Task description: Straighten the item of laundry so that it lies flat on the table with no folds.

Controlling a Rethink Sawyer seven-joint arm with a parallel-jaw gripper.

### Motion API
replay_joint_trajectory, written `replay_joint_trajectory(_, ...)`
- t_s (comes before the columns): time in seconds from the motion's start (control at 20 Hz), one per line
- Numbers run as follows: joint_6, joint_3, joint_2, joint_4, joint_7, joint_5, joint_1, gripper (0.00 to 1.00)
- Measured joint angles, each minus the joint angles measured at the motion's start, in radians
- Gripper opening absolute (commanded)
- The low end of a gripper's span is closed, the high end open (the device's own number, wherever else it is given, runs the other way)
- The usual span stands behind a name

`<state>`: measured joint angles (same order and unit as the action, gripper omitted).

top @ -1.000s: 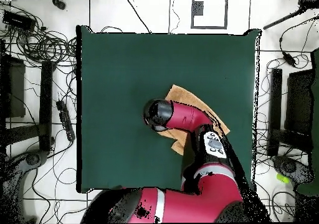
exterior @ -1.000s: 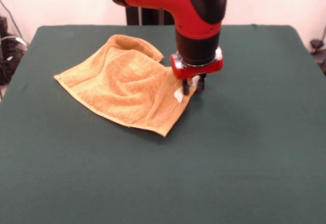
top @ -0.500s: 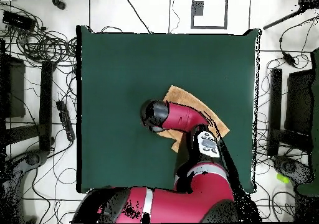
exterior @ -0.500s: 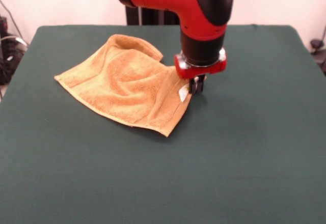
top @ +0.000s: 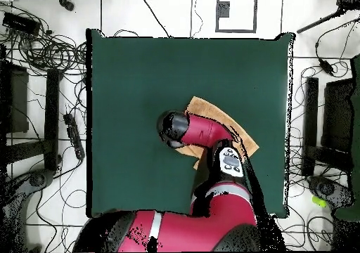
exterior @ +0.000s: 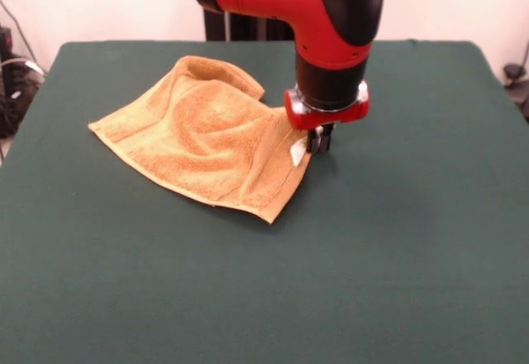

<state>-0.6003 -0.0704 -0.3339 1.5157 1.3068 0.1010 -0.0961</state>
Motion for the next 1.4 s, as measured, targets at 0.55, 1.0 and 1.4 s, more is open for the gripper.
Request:
replay_joint_trajectory(0.55, -0.201, -0.056, 0.079, -0.148, 0.008, 0.071, 0.034, 0.00)
replay_joint_trajectory(1.0, -0.387, -0.095, 0.165, -0.304, 0.090, 0.110, 0.060, 0.00)
replay_joint_trajectory(1.4, -0.485, -0.103, 0.210, -0.378, 0.206, 0.137, 0.049, 0.00)
